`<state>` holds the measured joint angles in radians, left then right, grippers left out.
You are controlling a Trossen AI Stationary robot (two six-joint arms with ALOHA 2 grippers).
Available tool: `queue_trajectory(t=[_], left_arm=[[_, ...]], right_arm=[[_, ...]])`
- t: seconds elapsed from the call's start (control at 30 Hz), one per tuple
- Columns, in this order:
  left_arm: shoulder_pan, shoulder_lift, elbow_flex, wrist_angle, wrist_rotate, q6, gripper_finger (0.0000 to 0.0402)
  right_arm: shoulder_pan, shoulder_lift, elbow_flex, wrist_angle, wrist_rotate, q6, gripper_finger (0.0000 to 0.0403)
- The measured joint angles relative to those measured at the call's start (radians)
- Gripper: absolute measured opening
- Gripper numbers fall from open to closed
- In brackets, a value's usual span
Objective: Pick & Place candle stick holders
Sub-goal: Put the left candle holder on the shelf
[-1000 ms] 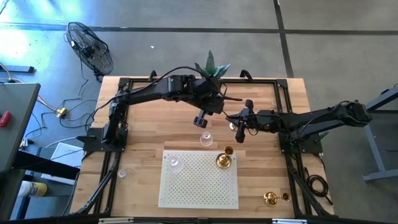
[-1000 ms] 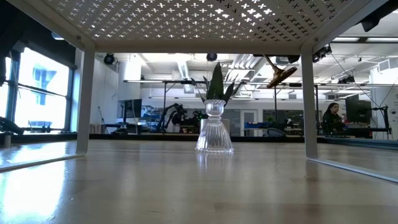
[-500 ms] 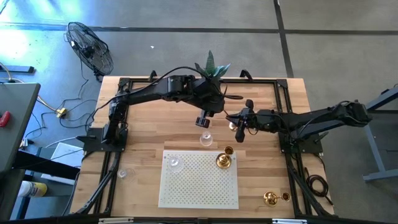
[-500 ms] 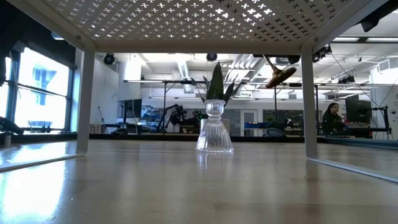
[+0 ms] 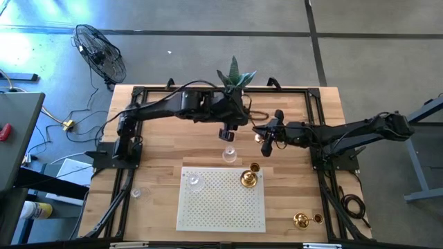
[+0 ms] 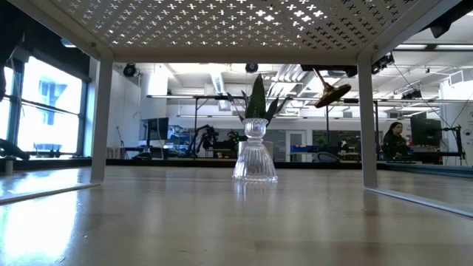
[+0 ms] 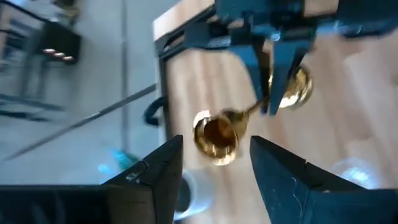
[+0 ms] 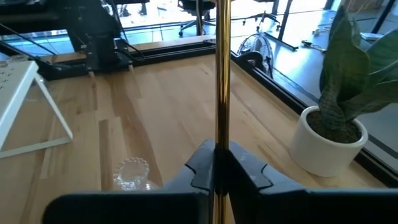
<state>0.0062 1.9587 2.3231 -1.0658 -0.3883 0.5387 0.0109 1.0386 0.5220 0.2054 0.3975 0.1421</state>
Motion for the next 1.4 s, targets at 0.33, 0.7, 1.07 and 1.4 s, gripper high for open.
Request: queue_trajectory(t=[0.33,0.7,1.07,1.4], left_arm=[[-0.153,-0.06,0.0,-0.072,-0.406,0.027,0.0184],[-0.322,-0.202,0.001,-0.28,-0.393,-0.265,0.0184],[-0.341,-0.302,-0.016,-0.502,-0.035,-0.564,0.0184],[-0.341,-0.307,-0.016,-0.505,0.167,-0.627,0.0184]], right_arm=[[0.0,-0.016,0.0,-0.006,0.017,-0.002,0.0018],[0.045,-0.271,-0.001,-0.119,0.027,-0.007,0.0017],[0.197,-0.484,0.0,-0.132,0.029,-0.07,0.0013],[0.367,-0.527,0.0,-0.047,-0.034,-0.119,0.0008]])
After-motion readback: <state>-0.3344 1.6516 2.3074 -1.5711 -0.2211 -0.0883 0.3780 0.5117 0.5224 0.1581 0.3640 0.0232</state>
